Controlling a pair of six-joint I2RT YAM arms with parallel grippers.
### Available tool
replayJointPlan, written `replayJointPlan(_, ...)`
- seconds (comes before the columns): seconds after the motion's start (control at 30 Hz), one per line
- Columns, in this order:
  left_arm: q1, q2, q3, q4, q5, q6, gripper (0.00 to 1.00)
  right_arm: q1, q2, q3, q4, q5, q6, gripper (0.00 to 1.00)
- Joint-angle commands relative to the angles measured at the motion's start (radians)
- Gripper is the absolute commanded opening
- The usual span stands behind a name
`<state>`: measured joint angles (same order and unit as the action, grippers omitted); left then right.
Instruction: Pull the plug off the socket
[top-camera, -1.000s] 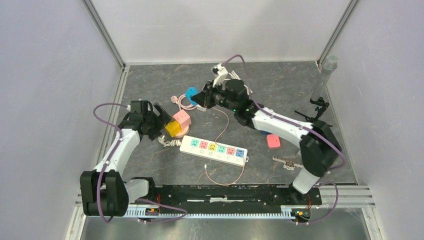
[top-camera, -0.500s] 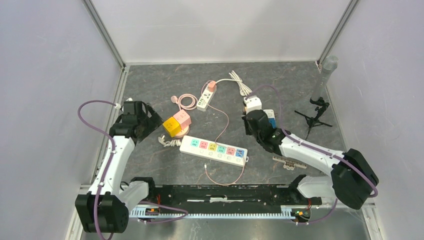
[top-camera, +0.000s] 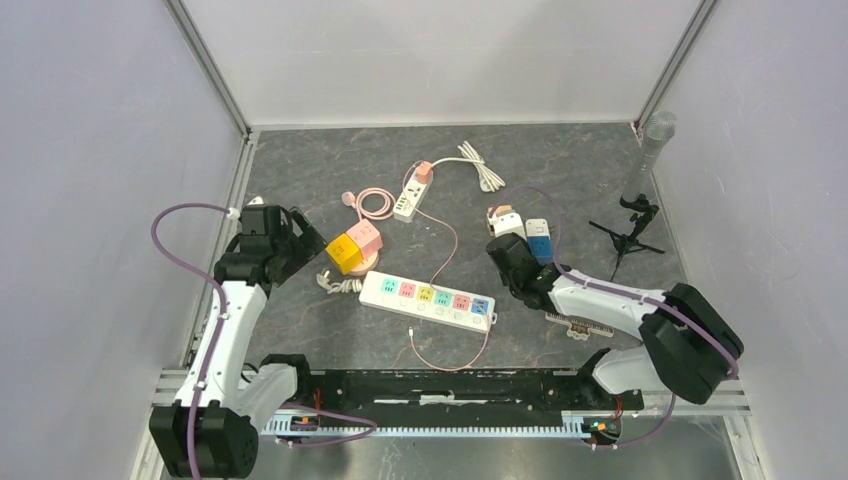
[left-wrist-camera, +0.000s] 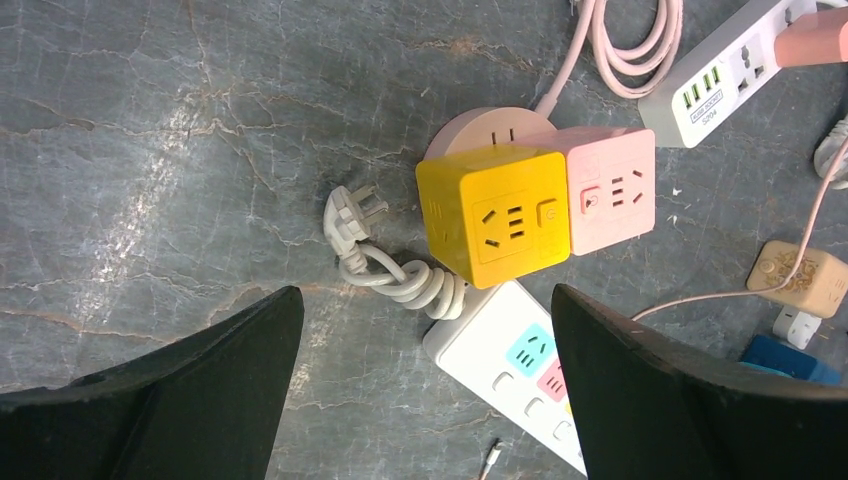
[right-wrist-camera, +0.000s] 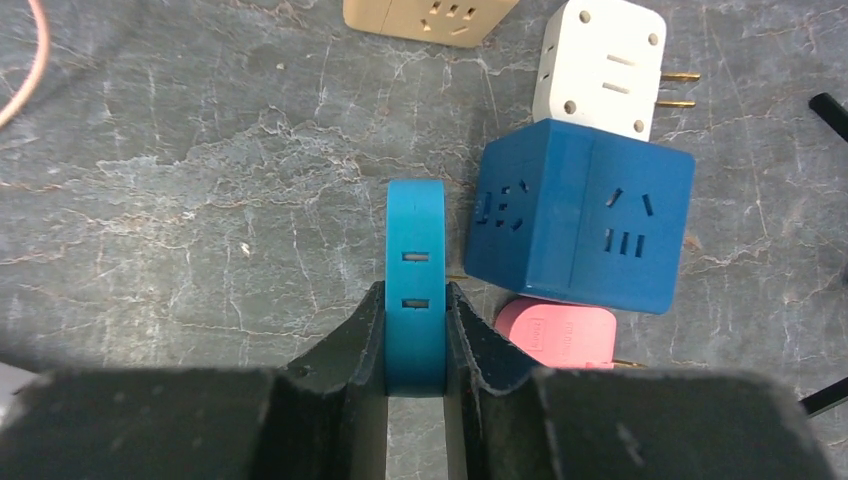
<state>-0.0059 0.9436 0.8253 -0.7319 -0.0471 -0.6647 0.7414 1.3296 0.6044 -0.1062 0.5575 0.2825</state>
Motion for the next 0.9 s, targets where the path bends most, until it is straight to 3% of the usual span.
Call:
replayJointPlan(0.0, 0.004, -0.028, 0.015, -0.012, -0.012, 0.051, 1.0, -0.004, 0.055, 0.062, 0.05, 0.023, -0.006, 0.13)
replayJointPlan(0.17, 0.004, -0.052, 0.0, -0.018, -0.007, 0.04, 1.0, -0.005, 0.117, 0.09, 0.054, 0.043, -0.008, 0.24)
replayJointPlan(0.27, 0.004, -0.052, -0.002, -0.017, -0.002, 0.041, 1.0, -0.005, 0.141, 0.105, 0.056, 0.039, -0.016, 0.47)
replayJointPlan(0.37, 0.004, -0.037, -0.001, -0.011, 0.011, 0.043, 1.0, -0.005, 0.154, 0.125, 0.052, 0.022, -0.023, 0.62)
replayJointPlan(0.47, 0.004, -0.02, -0.004, 0.0, 0.033, 0.043, 1.0, -0.005, 0.142, 0.146, 0.043, -0.012, -0.023, 0.69)
replayJointPlan(0.73, 0.004, -0.007, -0.014, 0.012, 0.043, 0.042, 1.0, -0.005, 0.054, 0.196, 0.084, -0.238, -0.022, 0.72)
replayJointPlan(0.83, 0.004, -0.014, -0.024, 0.02, 0.066, 0.033, 1.0, -0.005, 0.057, 0.221, 0.162, -0.444, -0.013, 0.76)
replayJointPlan(0.87, 0.004, -0.015, -0.031, 0.03, 0.084, 0.031, 1.0, -0.003, 0.063, 0.226, 0.192, -0.509, -0.001, 0.82)
